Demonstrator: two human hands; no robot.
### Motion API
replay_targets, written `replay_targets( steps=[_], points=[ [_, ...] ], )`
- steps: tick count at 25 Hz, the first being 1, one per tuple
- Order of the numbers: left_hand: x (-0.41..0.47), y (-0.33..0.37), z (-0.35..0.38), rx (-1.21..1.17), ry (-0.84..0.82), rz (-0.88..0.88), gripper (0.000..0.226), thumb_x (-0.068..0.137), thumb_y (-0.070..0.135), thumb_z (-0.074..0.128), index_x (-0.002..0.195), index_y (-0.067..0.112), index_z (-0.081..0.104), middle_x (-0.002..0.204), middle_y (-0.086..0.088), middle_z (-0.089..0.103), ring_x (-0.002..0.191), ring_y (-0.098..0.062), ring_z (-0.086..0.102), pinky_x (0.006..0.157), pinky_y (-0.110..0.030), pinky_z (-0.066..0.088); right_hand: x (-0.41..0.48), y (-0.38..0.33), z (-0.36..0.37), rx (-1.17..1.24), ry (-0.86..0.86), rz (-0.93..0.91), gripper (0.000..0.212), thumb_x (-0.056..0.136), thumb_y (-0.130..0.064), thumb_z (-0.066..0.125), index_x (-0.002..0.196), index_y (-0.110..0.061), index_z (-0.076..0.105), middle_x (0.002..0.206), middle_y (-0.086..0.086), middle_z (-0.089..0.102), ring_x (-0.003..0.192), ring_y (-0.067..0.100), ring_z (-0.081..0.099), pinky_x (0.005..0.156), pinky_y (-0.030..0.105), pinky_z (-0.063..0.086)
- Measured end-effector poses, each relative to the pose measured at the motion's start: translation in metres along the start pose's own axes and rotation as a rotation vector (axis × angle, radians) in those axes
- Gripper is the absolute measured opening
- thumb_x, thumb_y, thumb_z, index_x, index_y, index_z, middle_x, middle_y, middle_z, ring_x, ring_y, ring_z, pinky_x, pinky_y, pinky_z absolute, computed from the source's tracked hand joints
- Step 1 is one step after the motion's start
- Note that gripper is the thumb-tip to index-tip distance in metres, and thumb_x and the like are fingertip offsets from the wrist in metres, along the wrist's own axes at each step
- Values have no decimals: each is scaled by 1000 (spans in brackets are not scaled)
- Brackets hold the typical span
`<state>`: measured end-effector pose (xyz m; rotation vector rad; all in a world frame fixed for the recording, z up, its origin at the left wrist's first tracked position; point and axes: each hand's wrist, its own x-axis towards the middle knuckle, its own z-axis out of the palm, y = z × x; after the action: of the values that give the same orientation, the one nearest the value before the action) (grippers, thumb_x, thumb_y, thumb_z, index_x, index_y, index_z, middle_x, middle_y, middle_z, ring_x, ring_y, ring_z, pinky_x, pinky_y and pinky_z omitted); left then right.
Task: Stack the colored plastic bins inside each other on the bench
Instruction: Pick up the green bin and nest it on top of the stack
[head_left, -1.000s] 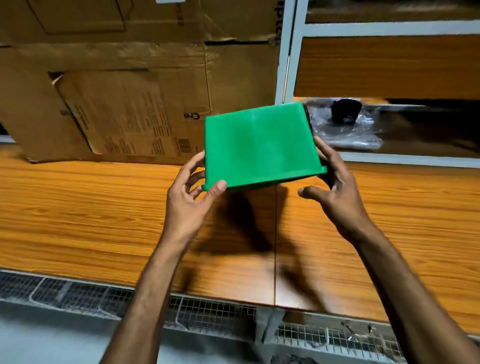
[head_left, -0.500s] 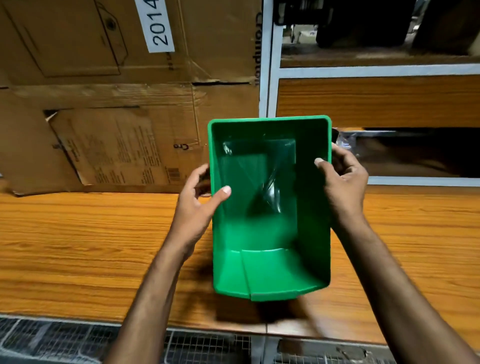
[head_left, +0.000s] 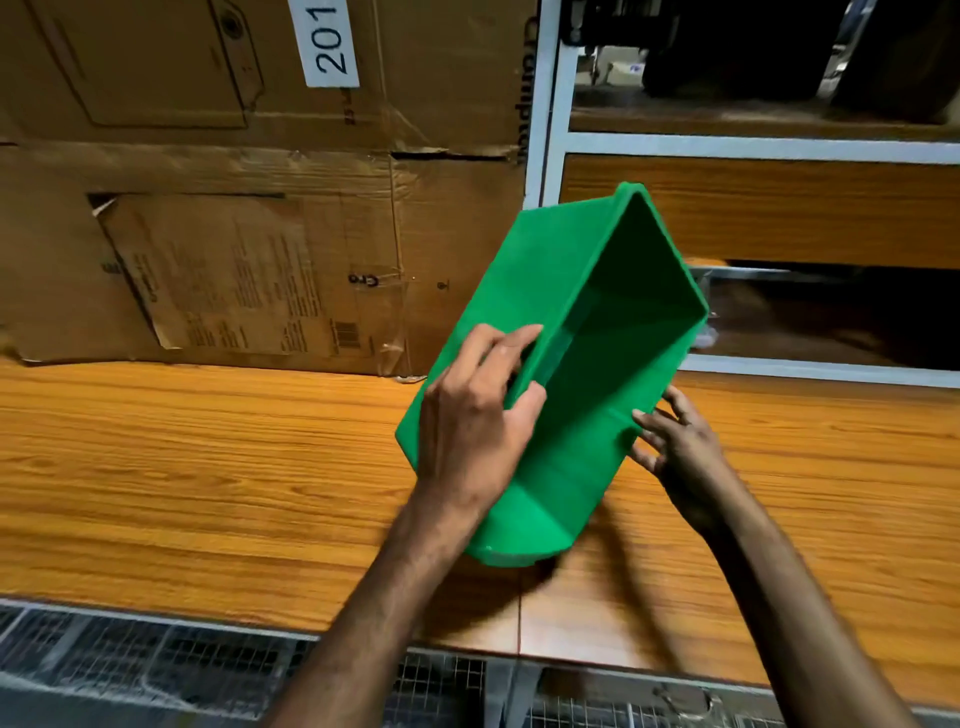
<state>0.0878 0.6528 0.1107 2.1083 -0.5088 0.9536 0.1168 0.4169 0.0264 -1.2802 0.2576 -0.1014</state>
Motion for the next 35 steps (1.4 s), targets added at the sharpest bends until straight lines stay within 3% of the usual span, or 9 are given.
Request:
replay_targets(
  steps=[3, 6, 10, 16, 18, 21, 25, 32, 35],
  points=[
    [-1, 14, 7, 80, -33, 46, 44, 77, 11, 72, 121, 14, 71, 102, -4, 65, 86, -24, 67, 77, -36, 54, -2, 22, -3, 123, 20, 95, 34, 100, 2, 50, 110, -27, 65, 114, 0, 74, 114, 23, 61, 80, 34, 55],
    [2, 6, 5, 14, -2, -34, 45, 77, 9, 71, 121, 16, 71, 102, 0, 64, 83, -18, 64, 74, -32, 53, -14, 22, -4, 101, 17, 52, 37, 97, 2, 55, 116, -27, 67, 136, 8, 68, 121, 25, 62, 87, 38, 51],
    [4, -52, -3, -113, 55, -262, 40, 83, 7, 70, 121, 19, 69, 101, 1, 64, 82, -12, 60, 72, -32, 54, -44, -16, 3, 50, -23, -75, 59, 88, 12, 59, 134, -24, 61, 134, 15, 67, 122, 26, 63, 91, 40, 49],
    [-45, -117, 21, -283, -50, -693, 38, 87, 15, 72, 121, 23, 57, 108, -11, 68, 87, -30, 70, 79, -43, 59, -97, -57, 75, -290, -151, -373, 74, 78, 17, 73, 139, -24, 61, 106, 1, 55, 86, 8, 51, 80, 18, 51],
    [-61, -132, 38, -357, -114, -810, 42, 78, 25, 71, 116, 32, 54, 113, -15, 66, 94, -37, 71, 84, -56, 58, -107, -47, 99, -456, -126, -453, 75, 77, 10, 75, 140, -30, 61, 108, -7, 56, 84, 4, 55, 82, 20, 52],
    [-64, -123, 42, -475, -128, -908, 47, 85, 7, 72, 125, 23, 54, 121, -19, 64, 96, -35, 70, 86, -48, 57, -114, -38, 103, -619, -36, -499, 73, 76, -1, 73, 138, -39, 61, 110, -11, 57, 90, 7, 59, 87, 25, 53],
    [-58, -103, 33, -599, -186, -970, 41, 94, -8, 59, 126, 18, 54, 104, -4, 67, 68, 4, 69, 64, -18, 57, -123, -54, 77, -368, -38, -346, 64, 80, 18, 69, 133, -16, 58, 104, -3, 50, 79, 6, 45, 76, 16, 48],
    [-23, -29, 28, -902, -492, -846, 33, 97, 5, 62, 127, 18, 66, 112, 5, 76, 97, -6, 72, 71, -22, 59, -141, -91, -37, -259, 149, -77, 43, 99, -7, 61, 139, -24, 59, 107, 6, 62, 87, 11, 64, 70, 31, 46],
    [-15, 16, 46, -956, -551, -816, 31, 96, 8, 64, 127, 13, 68, 119, -8, 75, 104, -20, 71, 89, -34, 58, -170, -97, -88, -122, 138, 74, 49, 99, -5, 60, 138, -35, 60, 110, 1, 76, 89, 12, 71, 72, 32, 52]
  ],
)
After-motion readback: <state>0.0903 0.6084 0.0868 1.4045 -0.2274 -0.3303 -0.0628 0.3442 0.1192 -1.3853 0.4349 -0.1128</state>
